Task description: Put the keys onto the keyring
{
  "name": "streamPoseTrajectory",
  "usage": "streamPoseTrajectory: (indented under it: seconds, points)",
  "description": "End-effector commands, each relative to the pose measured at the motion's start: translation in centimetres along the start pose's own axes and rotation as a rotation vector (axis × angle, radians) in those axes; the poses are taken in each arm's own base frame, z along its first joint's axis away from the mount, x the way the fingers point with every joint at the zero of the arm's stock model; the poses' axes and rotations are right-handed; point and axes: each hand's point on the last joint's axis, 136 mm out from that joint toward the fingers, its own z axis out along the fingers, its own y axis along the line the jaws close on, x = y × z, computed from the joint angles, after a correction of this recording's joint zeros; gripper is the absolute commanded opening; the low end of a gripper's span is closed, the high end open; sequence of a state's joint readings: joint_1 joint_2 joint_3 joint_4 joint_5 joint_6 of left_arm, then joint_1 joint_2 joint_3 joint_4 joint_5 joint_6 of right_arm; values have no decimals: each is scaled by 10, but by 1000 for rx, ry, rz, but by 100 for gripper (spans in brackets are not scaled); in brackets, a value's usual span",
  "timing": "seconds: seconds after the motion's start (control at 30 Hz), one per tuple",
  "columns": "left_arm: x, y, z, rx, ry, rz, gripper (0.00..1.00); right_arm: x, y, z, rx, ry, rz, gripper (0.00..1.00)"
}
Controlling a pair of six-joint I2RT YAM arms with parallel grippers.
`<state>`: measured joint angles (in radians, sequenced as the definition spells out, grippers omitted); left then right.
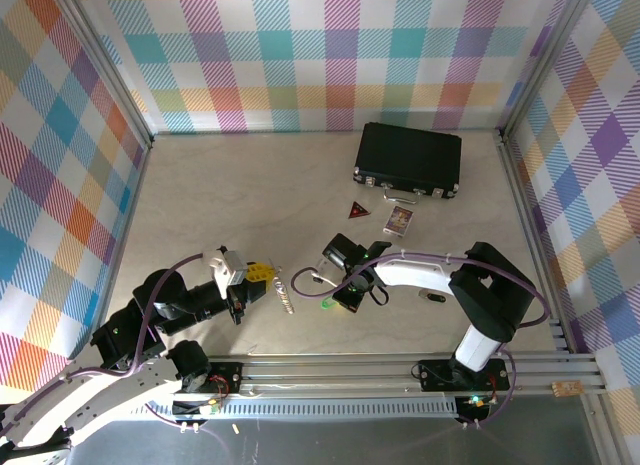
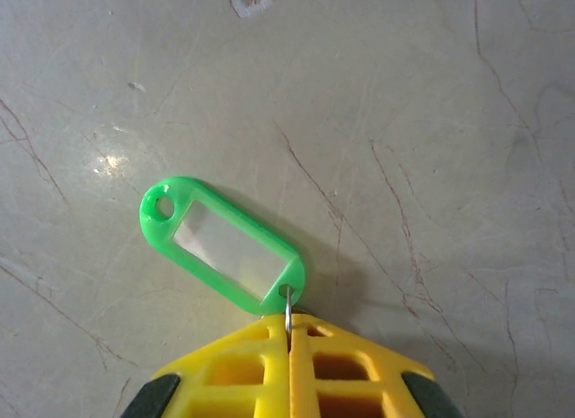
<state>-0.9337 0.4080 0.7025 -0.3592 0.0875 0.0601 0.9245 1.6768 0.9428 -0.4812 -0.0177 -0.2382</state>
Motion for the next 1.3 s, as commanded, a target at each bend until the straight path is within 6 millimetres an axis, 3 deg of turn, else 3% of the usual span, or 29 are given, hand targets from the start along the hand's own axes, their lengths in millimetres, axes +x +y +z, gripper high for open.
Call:
streamPoseTrajectory:
  seconds: [0.0, 0.23, 0.5, 0.7, 0.87, 1.13, 1.27]
  points:
    - [-15, -4, -4, 16, -71, -7, 0, -3, 3, 1, -5, 9, -22, 2]
    - [-14, -4, -2, 18, -63, -5, 0, -11, 7, -15, -11, -47, -19, 0]
    - [-14, -13, -1, 68, -18, 9, 0, -41, 33, -106, -79, -344, -50, 0]
    - [-12, -32, 11, 182, 67, 38, 0, -51, 54, -166, -102, -439, -118, 0]
    - [-7, -40, 25, 238, 132, 59, 0, -51, 67, -203, -101, -449, -160, 0]
    - [-1, -53, 36, 329, 168, 84, 0, -42, 85, -235, -105, -398, -204, 0]
    - [-1, -58, 38, 358, 162, 85, 0, -43, 90, -239, -107, -406, -219, 0]
